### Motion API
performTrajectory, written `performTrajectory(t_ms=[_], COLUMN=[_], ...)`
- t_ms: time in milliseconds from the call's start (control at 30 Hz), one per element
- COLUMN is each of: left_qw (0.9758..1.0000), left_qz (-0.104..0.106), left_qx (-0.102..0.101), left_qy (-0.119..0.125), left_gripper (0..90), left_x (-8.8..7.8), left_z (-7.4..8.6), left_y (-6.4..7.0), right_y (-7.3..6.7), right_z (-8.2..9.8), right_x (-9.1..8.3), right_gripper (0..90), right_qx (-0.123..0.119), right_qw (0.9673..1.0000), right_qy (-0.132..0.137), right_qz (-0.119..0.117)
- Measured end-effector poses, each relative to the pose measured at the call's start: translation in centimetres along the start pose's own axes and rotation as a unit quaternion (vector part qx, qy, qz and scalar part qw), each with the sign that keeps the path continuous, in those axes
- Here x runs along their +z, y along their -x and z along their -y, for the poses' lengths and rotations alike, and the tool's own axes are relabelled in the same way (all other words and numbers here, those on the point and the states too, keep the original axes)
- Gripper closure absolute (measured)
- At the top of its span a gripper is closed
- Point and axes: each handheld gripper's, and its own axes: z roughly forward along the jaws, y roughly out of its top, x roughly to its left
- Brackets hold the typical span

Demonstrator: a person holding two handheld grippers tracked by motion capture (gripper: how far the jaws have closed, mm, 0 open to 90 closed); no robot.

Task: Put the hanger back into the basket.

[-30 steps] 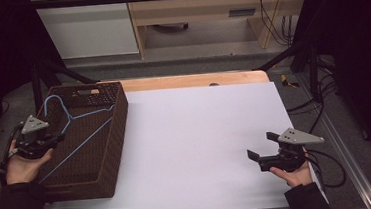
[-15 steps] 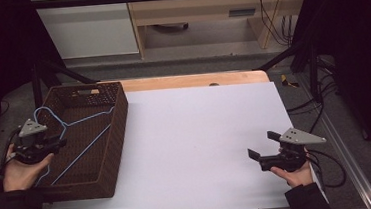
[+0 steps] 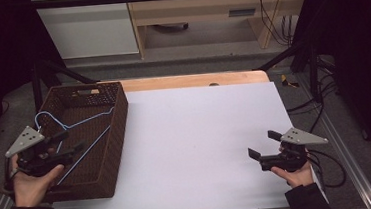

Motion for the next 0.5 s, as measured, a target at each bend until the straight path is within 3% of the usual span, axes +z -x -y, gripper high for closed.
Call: performTrajectory(t_ms=[200, 500], left_qw=[0.9994, 0.9980], left_qz=[0.034, 0.058], left_qx=[0.008, 0.018], left_qy=[0.010, 0.015], left_gripper=[16.6, 12.6], left_x=[1.5, 3.6], left_z=[0.0, 1.1], left_y=[3.4, 7.6], right_y=[0.0, 0.0], right_z=[0.0, 0.0], right_x=[-0.1, -0.2], right_gripper=[3.1, 3.0], right_qx=[0.002, -0.001], right_qw=[1.0000, 1.0000], right_qy=[0.004, 0.006], right_qz=[-0.001, 0.000])
